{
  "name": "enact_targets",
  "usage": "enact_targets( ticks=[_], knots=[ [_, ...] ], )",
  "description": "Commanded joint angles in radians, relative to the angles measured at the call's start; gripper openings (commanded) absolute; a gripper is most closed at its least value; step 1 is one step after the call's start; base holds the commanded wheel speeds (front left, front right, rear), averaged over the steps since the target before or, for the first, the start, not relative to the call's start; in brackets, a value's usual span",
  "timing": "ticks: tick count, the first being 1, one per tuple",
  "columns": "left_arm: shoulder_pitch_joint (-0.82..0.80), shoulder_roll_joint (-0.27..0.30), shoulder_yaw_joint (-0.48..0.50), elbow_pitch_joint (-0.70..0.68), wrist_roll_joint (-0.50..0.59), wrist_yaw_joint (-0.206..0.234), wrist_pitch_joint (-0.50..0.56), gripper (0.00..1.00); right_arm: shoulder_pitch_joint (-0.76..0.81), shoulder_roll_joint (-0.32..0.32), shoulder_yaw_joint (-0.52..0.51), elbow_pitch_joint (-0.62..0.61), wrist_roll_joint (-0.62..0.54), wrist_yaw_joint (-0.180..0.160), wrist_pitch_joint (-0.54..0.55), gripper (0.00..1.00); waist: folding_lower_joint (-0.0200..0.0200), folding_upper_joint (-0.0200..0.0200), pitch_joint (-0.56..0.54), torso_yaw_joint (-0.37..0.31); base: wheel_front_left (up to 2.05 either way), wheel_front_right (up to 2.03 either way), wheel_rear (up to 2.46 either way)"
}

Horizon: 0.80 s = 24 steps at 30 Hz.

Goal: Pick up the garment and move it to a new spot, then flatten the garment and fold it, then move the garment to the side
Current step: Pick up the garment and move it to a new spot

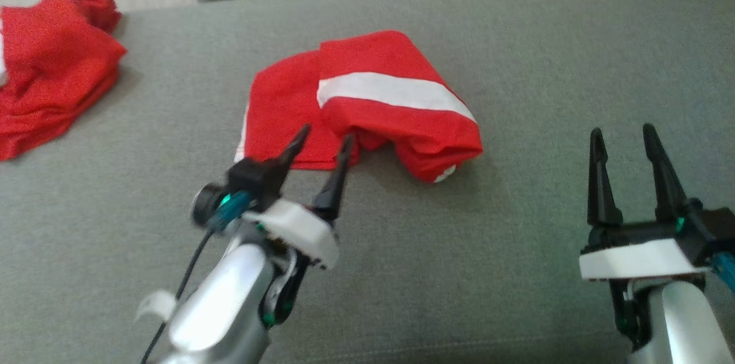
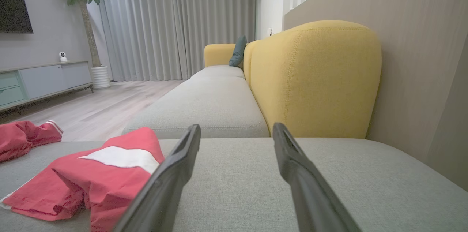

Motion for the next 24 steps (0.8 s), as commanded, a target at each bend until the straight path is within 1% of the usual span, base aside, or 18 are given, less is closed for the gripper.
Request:
enact_targets(
  ticks=[1,6,9,16,24],
  knots=[
    [-0.013,0.017,0.047,-0.040,0.006,0.008,-0.012,1.00,-0.006,-0.004,0.019,-0.026,0.005,0.008,-0.006,1.00,0.0000,0.0000,-0.028,0.024,0.00,0.00,0.00],
    [0.108,0.030,0.155,-0.119,0.057,0.053,-0.012,1.00,0.037,-0.004,0.020,-0.014,0.009,0.008,-0.006,1.00,0.0000,0.0000,-0.070,0.053,0.00,0.00,0.00],
    [0.174,0.024,0.208,-0.171,0.086,0.066,-0.012,1.00,0.062,-0.004,0.024,-0.007,0.015,0.008,-0.006,1.00,0.0000,0.0000,-0.086,0.068,0.00,0.00,0.00],
    [0.294,0.004,0.290,-0.235,0.126,0.058,-0.012,1.00,0.098,-0.004,0.029,0.008,0.039,0.008,-0.006,1.00,0.0000,0.0000,-0.104,0.089,0.00,0.00,0.00],
    [0.344,-0.019,0.346,-0.257,0.161,0.033,-0.012,1.00,0.112,-0.004,0.029,0.025,0.060,0.008,-0.006,1.00,0.0000,0.0000,-0.107,0.098,0.00,0.00,0.00]
  ],
)
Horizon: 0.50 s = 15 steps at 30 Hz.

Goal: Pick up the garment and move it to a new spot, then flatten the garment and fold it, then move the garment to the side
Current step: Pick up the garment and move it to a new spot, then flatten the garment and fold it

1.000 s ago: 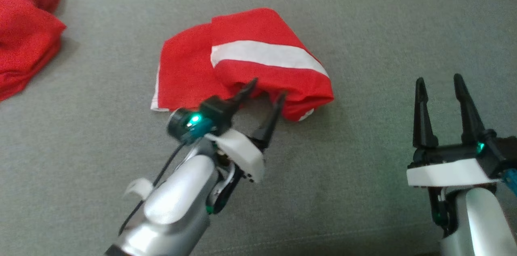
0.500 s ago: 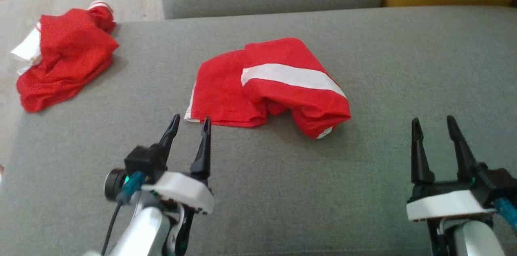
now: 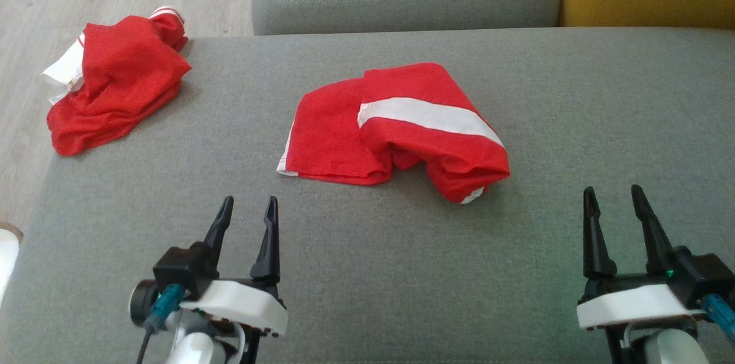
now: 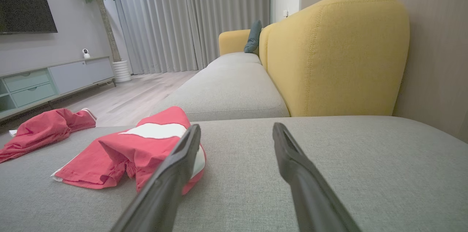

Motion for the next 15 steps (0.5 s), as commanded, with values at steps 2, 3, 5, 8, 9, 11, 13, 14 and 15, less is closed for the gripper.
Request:
enact_targets(
  ticks=[2,3,5,8,9,11,13,14,15],
  knots=[
    [-0.031,-0.005,0.054,-0.035,0.015,-0.009,-0.012,1.00,-0.013,-0.005,0.027,-0.025,0.009,0.008,-0.006,1.00,0.0000,0.0000,0.002,0.002,0.00,0.00,0.00],
    [-0.030,-0.007,0.059,-0.033,0.018,-0.012,-0.012,1.00,-0.014,-0.005,0.027,-0.023,0.009,0.008,-0.006,1.00,0.0000,0.0000,0.002,0.003,0.00,0.00,0.00],
    [-0.028,-0.012,0.068,-0.028,0.023,-0.016,-0.012,1.00,-0.016,-0.005,0.029,-0.020,0.010,0.008,-0.006,1.00,0.0000,0.0000,0.004,0.003,0.00,0.00,0.00],
    [-0.027,-0.017,0.078,-0.021,0.030,-0.022,-0.012,1.00,-0.018,-0.005,0.030,-0.016,0.009,0.008,-0.006,1.00,0.0000,0.0000,0.005,0.003,0.00,0.00,0.00],
    [-0.026,-0.019,0.081,-0.020,0.033,-0.025,-0.012,1.00,-0.019,-0.005,0.030,-0.016,0.009,0.008,-0.006,1.00,0.0000,0.0000,0.005,0.002,0.00,0.00,0.00],
    [-0.026,-0.022,0.085,-0.017,0.038,-0.029,-0.012,1.00,-0.019,-0.005,0.029,-0.015,0.008,0.008,-0.006,1.00,0.0000,0.0000,0.006,0.001,0.00,0.00,0.00],
    [-0.026,-0.024,0.086,-0.016,0.040,-0.031,-0.012,1.00,-0.020,-0.005,0.028,-0.015,0.007,0.008,-0.006,1.00,0.0000,0.0000,0.006,0.001,0.00,0.00,0.00],
    [-0.026,-0.025,0.088,-0.015,0.043,-0.033,-0.012,1.00,-0.020,-0.005,0.028,-0.015,0.006,0.008,-0.006,1.00,0.0000,0.0000,0.006,0.000,0.00,0.00,0.00],
    [-0.025,-0.026,0.089,-0.014,0.046,-0.034,-0.012,1.00,-0.020,-0.005,0.028,-0.015,0.006,0.008,-0.006,1.00,0.0000,0.0000,0.007,0.000,0.00,0.00,0.00]
  ],
)
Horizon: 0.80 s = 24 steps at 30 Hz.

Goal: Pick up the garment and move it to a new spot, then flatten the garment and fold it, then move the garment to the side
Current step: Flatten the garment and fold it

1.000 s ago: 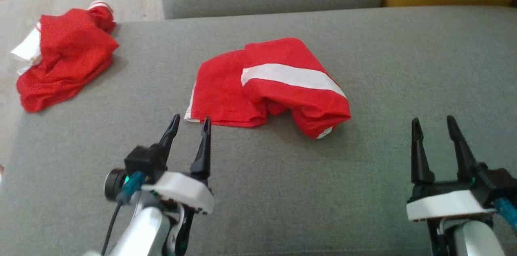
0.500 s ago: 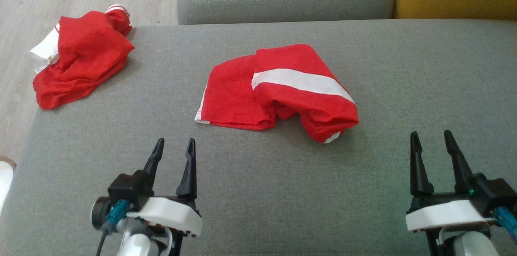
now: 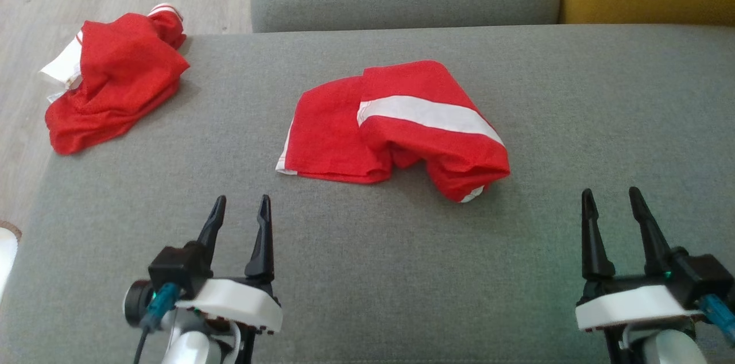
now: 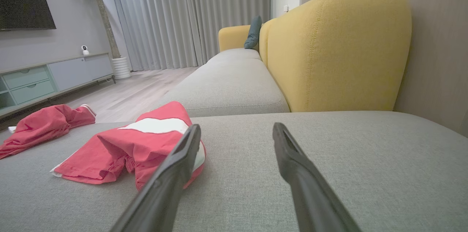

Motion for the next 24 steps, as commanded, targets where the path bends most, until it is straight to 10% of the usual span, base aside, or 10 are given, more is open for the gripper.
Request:
enact_targets(
  ticks=[1,24],
  knots=[
    [-0.027,-0.001,0.035,-0.028,0.011,-0.004,-0.012,1.00,-0.020,-0.005,0.025,-0.026,0.005,0.008,-0.006,1.00,0.0000,-0.0001,0.001,-0.001,0.00,0.00,0.00],
    [-0.046,-0.013,0.055,0.002,0.046,-0.015,-0.012,1.00,-0.034,-0.005,0.024,-0.038,0.000,0.008,-0.006,1.00,0.0000,-0.0001,0.034,-0.010,0.00,0.00,0.00]
  ],
)
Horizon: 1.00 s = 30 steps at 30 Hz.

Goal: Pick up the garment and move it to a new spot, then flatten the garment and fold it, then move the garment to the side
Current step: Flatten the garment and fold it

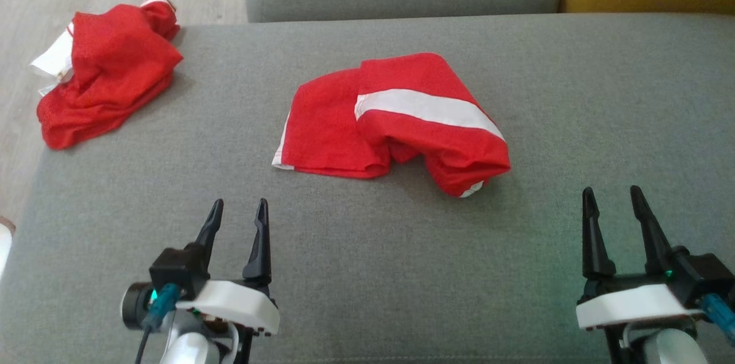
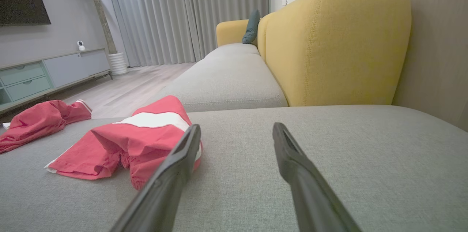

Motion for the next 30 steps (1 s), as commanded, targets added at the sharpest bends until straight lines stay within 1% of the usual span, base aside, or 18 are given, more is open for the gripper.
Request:
enact_targets(
  ticks=[1,4,7,11,13,17,18,22,25,28,29,30],
  knots=[
    [-0.050,-0.004,0.032,-0.028,0.013,-0.005,-0.012,1.00,-0.035,-0.005,0.027,-0.037,-0.001,0.008,-0.006,1.00,0.0000,0.0000,0.010,-0.006,0.00,0.00,0.00],
    [-0.083,-0.004,0.015,-0.018,0.025,-0.017,-0.012,1.00,-0.049,-0.005,0.031,-0.044,-0.003,0.008,-0.006,1.00,0.0000,0.0000,0.037,-0.018,0.00,0.00,0.00],
    [-0.145,-0.005,-0.021,0.014,0.045,-0.040,-0.012,1.00,-0.068,-0.005,0.038,-0.050,-0.005,0.008,-0.006,1.00,0.0000,0.0000,0.074,-0.038,0.00,0.00,0.00],
    [-0.261,-0.005,-0.083,0.105,0.066,-0.080,-0.006,1.00,-0.097,-0.005,0.059,-0.056,-0.007,0.008,-0.006,1.00,0.0000,0.0000,0.129,-0.081,0.00,0.00,0.00],
    [-0.321,-0.005,-0.106,0.162,0.075,-0.089,0.003,1.00,-0.113,-0.005,0.075,-0.059,-0.005,0.008,-0.006,1.00,0.0000,0.0000,0.157,-0.111,0.00,0.00,0.00],
    [-0.428,-0.006,-0.130,0.279,0.085,-0.091,0.019,1.00,-0.138,-0.005,0.102,-0.065,0.002,0.008,-0.006,1.00,0.0000,0.0000,0.210,-0.174,0.00,0.00,0.00],
    [-0.428,-0.006,-0.130,0.279,0.085,-0.091,0.019,1.00,-0.138,-0.005,0.102,-0.065,0.002,0.008,-0.006,1.00,0.0000,0.0000,0.210,-0.174,0.00,0.00,0.00],
    [-0.505,-0.005,-0.133,0.372,0.089,-0.088,0.014,1.00,-0.147,-0.005,0.110,-0.068,0.012,0.008,-0.006,1.00,0.0000,0.0000,0.241,-0.219,0.00,0.00,0.00],
    [-0.539,-0.003,-0.118,0.402,0.085,-0.075,0.001,1.00,-0.146,-0.005,0.104,-0.071,0.017,0.008,-0.006,1.00,0.0000,0.0000,0.250,-0.236,0.00,0.00,0.00],
    [-0.555,0.004,-0.105,0.414,0.084,-0.061,-0.007,1.00,-0.142,-0.005,0.099,-0.071,0.019,0.008,-0.006,1.00,0.0000,0.0000,0.248,-0.239,0.00,0.00,0.00],
    [-0.558,0.007,-0.101,0.413,0.086,-0.053,-0.009,0.76,-0.141,-0.005,0.097,-0.071,0.021,0.008,-0.006,1.00,0.0000,0.0000,0.245,-0.238,0.00,0.00,0.00],
    [-0.560,0.011,-0.097,0.409,0.089,-0.045,-0.010,0.40,-0.141,-0.005,0.098,-0.072,0.024,0.008,-0.006,1.00,0.0000,0.0000,0.243,-0.235,0.00,0.00,0.00]
  ],
)
